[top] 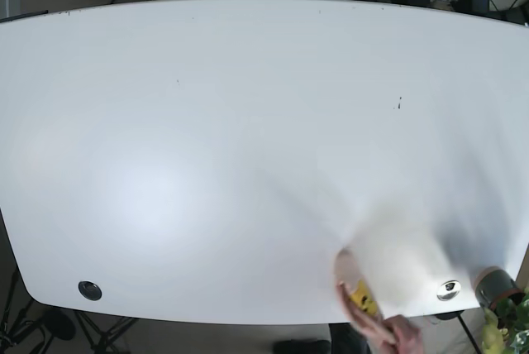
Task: Fold the T-shirt properly
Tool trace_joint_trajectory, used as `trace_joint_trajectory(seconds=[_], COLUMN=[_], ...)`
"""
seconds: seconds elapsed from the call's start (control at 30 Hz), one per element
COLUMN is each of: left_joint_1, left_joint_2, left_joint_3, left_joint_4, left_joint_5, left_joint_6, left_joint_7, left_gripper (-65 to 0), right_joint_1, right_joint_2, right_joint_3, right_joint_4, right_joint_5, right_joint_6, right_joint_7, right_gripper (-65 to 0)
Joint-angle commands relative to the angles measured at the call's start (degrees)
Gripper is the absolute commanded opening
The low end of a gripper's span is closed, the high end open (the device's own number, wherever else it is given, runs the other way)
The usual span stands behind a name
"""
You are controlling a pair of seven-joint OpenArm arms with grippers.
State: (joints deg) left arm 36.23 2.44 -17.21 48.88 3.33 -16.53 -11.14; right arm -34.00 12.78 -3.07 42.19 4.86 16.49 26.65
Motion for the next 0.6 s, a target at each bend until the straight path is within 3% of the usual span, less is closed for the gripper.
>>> trace_joint_trajectory(seconds=[0.0, 0.33, 0.57], left_joint_1=[-1.19, -12.27, -20.36], left_joint_2=[-0.11, -1.95, -4.24], left_joint_3=[0.03, 0.03, 0.38], left_joint_4=[-4.18, -20.8, -34.51], left_joint_5=[-0.04, 0.14, 0.23], left_joint_6=[-0.3, -0.04, 6.82], left_joint_7=[-0.07, -0.16, -0.34], left_gripper=[-28.5, -28.5, -28.2], right_joint_1=[0.55, 7.14, 11.45], right_joint_2=[0.19, -1.48, -2.89], right_joint_3=[0.21, 0.13, 0.13], right_joint_4=[-3.03, -12.26, -17.1], right_joint_5=[0.19, -0.07, -0.07], right_joint_6=[-0.1, -0.1, -0.1], right_joint_7=[0.55, 0.55, 0.38], right_gripper=[-55.5, -55.5, -55.5])
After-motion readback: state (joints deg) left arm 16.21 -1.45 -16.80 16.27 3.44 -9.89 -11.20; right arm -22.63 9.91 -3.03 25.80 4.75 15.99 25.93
